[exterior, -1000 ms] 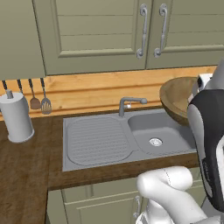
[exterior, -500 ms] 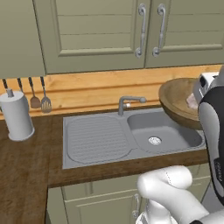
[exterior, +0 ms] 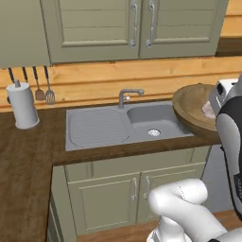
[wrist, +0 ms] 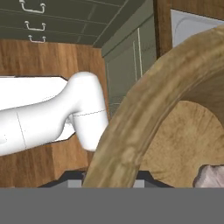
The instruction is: Pick the garlic from the sink and place it in the bowl. Then pick the bowl and place it in the microwave. Then close the microwave door and press the start button.
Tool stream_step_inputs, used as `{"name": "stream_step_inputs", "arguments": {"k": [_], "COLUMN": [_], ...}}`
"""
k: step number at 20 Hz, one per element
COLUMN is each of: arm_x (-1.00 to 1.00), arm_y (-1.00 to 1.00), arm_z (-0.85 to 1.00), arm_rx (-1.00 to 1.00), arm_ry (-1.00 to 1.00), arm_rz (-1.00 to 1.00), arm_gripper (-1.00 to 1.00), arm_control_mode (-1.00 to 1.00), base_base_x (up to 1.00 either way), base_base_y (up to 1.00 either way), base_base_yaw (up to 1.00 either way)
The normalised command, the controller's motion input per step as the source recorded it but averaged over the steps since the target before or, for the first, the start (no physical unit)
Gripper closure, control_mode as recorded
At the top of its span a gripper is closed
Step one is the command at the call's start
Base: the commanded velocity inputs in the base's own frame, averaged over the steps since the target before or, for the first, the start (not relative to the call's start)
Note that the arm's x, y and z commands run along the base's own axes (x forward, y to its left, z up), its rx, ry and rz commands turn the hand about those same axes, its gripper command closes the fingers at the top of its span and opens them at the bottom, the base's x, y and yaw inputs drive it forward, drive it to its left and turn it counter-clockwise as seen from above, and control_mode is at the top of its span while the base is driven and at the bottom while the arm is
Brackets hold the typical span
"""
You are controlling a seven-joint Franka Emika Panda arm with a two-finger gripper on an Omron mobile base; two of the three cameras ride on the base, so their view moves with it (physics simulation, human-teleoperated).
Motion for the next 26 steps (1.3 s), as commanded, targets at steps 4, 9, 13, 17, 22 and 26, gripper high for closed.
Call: {"name": "stream_step_inputs", "arguments": {"k": [4,9,13,17,22,26], "arm_x": [0.0,0.0,0.0,0.0,0.0,0.0], "arm_y": [0.0,0.0,0.0,0.0,0.0,0.0], "arm_z": [0.0,0.0,0.0,0.0,0.0,0.0], "arm_rx": [0.0,0.0,0.0,0.0,0.0,0.0], "arm_ry": [0.0,0.0,0.0,0.0,0.0,0.0], "arm_rz": [0.0,0.0,0.0,0.0,0.0,0.0], "arm_gripper": [1.0,1.0,1.0,1.0,1.0,1.0], "arm_control_mode": [1.0,1.0,1.0,1.0,1.0,1.0], "base_base_x": [-0.22,0.0,0.0,0.0,0.0,0.0], "base_base_y": [0.0,0.0,-0.05,-0.09,-0.11,-0.11], "base_base_yaw": [-0.25,-0.71,-0.81,-0.83,-0.84,-0.86]}}
